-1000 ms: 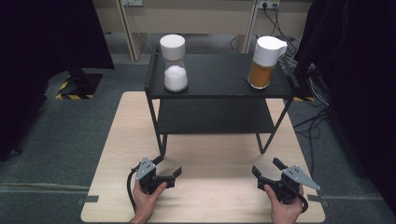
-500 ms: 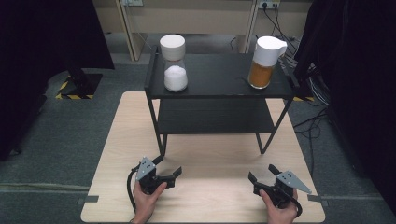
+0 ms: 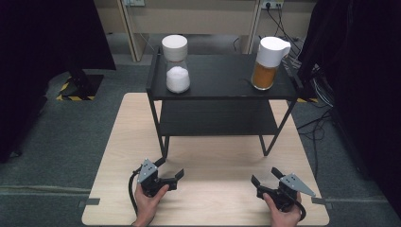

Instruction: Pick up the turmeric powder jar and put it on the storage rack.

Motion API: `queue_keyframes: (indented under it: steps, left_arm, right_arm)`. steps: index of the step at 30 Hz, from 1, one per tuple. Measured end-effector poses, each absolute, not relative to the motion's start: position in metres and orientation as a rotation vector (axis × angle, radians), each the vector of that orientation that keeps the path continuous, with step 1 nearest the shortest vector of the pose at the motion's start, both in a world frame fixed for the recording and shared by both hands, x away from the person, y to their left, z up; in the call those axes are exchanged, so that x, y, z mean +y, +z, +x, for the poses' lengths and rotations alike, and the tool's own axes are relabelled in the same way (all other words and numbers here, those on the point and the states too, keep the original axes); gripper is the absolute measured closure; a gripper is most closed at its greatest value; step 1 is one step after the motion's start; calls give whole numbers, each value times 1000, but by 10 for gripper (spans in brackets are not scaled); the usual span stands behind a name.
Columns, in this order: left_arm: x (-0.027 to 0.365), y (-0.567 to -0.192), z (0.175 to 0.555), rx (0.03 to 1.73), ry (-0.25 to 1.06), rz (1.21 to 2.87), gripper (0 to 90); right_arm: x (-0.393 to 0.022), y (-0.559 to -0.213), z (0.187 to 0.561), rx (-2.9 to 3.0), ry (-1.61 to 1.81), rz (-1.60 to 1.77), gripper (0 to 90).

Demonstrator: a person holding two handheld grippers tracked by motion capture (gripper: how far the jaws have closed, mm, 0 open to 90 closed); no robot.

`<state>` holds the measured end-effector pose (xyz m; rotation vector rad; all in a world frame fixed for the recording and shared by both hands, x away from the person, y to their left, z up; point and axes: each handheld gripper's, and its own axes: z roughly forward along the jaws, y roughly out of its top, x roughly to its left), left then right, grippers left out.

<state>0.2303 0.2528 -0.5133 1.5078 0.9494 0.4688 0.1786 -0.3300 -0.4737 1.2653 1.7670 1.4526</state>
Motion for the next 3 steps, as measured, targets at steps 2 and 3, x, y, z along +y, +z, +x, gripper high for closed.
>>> queue_keyframes:
  steps: [2,3]
  left_arm:
    - [253,-513,230,949,469,1508,34]
    - [253,-513,230,948,469,1509,35]
  right_arm:
    - [-333,-475,180,1770,1490,1260,44]
    - [-337,-476,181,1779,1520,1241,30]
